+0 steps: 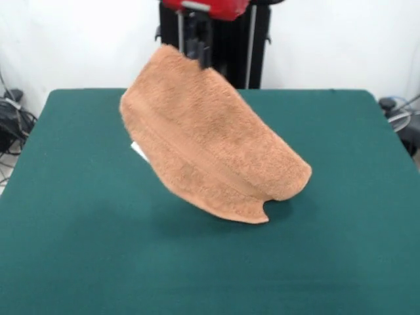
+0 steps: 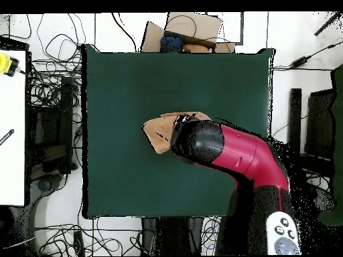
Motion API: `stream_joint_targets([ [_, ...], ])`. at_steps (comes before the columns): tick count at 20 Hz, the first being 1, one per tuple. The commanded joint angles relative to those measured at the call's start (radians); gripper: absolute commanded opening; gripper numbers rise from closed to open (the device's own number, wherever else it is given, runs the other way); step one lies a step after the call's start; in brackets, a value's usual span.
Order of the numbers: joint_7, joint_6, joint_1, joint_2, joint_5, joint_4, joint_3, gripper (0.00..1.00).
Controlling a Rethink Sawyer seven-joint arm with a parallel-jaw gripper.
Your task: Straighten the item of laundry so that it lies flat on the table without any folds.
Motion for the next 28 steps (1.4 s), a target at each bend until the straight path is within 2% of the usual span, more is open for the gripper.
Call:
stream_joint_targets([
  [1, 0.083, -0.073, -0.018, 0.046, 0.012, 0.081, 0.053, 0.0],
  [4, 0.075, -0.081, -0.026, 0.043, 0.006, 0.081, 0.062, 0.0],
  [5, 0.07, -0.082, -0.033, 0.043, 0.007, 0.081, 0.07, 1.0],
  [21, 0.032, -0.041, -0.075, 0.05, 0.03, 0.08, 0.112, 1.0],
  [24, 0.014, -0.025, -0.084, 0.075, 0.017, 0.038, 0.121, 1.0],
  [28, -0.031, -0.073, -0.108, 0.192, -0.04, -0.065, 0.128, 1.0],
])
